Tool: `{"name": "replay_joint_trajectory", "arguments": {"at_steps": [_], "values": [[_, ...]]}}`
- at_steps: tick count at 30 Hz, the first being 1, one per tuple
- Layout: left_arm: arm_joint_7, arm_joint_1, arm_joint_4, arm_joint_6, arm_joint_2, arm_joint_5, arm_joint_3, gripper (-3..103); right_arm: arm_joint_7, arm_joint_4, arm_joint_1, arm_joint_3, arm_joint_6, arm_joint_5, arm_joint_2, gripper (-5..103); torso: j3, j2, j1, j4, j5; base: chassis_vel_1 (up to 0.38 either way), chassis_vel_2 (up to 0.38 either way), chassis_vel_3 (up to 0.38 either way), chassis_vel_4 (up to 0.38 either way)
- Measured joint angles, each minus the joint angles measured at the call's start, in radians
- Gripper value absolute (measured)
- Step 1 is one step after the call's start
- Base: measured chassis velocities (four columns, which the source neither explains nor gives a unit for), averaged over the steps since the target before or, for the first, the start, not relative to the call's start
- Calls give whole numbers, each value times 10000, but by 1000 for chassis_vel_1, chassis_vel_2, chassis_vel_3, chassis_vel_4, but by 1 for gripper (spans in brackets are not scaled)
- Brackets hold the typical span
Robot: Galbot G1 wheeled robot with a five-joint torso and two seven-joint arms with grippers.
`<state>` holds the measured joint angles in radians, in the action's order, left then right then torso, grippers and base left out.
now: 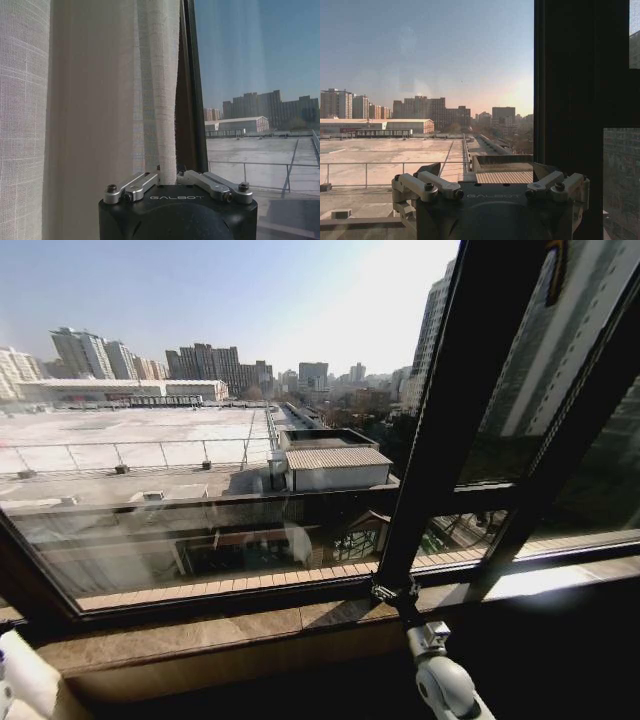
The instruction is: Open the curtains by pulling them apart, changing their state from closed to fully open.
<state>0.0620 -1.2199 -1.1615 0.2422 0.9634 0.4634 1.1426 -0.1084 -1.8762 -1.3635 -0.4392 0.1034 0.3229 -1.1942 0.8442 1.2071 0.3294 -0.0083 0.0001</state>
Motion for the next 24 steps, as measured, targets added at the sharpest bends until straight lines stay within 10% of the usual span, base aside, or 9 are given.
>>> {"name": "replay_joint_trajectory", "arguments": {"at_steps": [13,18,24], "values": [[-307,-3011,-4768,1766,2591,-557,643,52,0,0,0,1,0,0,0,100,0,-1,0,4,0,0,0,0,0],[-1568,-4063,-6369,1836,3005,353,-208,68,0,0,0,1,0,0,0,100,-1,0,-1,3,2,0,0,0,0],[-1312,-4171,-7373,1131,3303,819,-1741,89,-1,0,0,0,0,0,0,100,0,0,0,1,-3,0,0,0,0]]}}
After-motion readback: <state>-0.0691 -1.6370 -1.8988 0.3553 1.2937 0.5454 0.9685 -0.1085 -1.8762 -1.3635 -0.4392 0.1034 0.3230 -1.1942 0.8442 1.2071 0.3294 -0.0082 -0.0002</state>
